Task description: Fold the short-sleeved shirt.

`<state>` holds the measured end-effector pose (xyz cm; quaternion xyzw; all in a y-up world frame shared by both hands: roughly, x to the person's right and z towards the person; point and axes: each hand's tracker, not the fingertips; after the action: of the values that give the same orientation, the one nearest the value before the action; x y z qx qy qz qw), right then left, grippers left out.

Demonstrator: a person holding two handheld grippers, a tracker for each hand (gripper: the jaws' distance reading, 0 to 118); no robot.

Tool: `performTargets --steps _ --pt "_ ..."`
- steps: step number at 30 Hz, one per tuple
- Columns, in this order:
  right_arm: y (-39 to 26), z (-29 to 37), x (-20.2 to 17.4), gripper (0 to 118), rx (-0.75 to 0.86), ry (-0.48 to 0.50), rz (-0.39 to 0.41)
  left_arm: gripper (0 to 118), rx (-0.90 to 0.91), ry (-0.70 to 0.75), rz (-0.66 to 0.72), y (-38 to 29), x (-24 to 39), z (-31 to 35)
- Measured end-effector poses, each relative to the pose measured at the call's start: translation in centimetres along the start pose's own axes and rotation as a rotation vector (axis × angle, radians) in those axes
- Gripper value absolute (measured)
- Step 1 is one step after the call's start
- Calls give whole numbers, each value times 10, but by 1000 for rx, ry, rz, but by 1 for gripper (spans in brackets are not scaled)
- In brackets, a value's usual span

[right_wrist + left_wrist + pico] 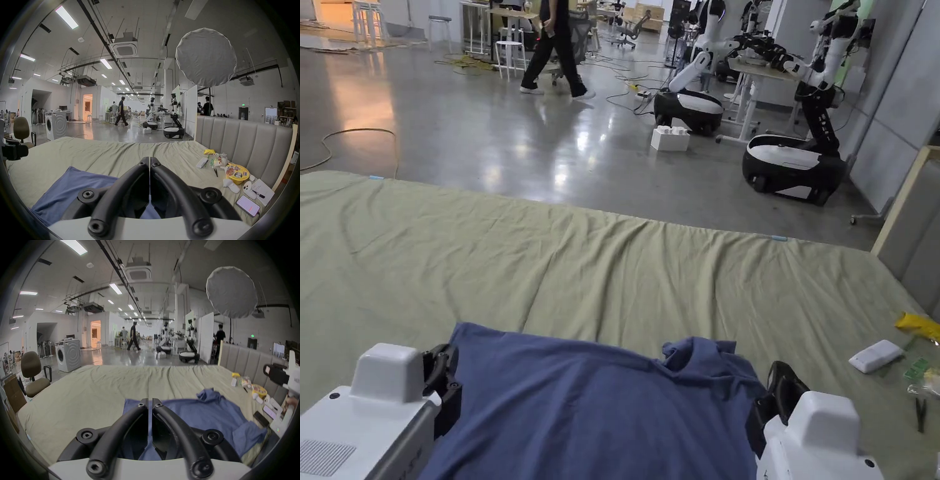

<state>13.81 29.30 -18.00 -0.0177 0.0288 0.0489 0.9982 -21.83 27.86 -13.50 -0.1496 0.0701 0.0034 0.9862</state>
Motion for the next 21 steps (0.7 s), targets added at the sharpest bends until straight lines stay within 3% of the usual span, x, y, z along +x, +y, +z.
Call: performTargets --steps 5,6,12,13,14,15,17,21 --pt "-9 -4 -3 1 -32 24 3 4 -201 10 4 -26 -18 12" --pt "-12 -5 -4 1 -40 33 6 4 -253 17 25 -45 -51 32" --pt "-28 -9 -16 1 -101 78 11 4 -551 67 102 -109 -102 63" --pt "-31 -9 -17 1 -110 87 12 7 -580 86 92 -112 -85 74" --pt "-34 -10 -19 1 -120 92 14 15 -599 112 86 -118 -85 74" --pt "-37 -10 -20 1 -129 98 16 33 -611 133 72 -124 -87 72" --pt "-41 -11 -23 1 -146 106 16 57 -665 148 80 -134 -89 69" --pt "-46 -12 -25 1 -170 114 16 61 -662 159 139 -146 -96 49"
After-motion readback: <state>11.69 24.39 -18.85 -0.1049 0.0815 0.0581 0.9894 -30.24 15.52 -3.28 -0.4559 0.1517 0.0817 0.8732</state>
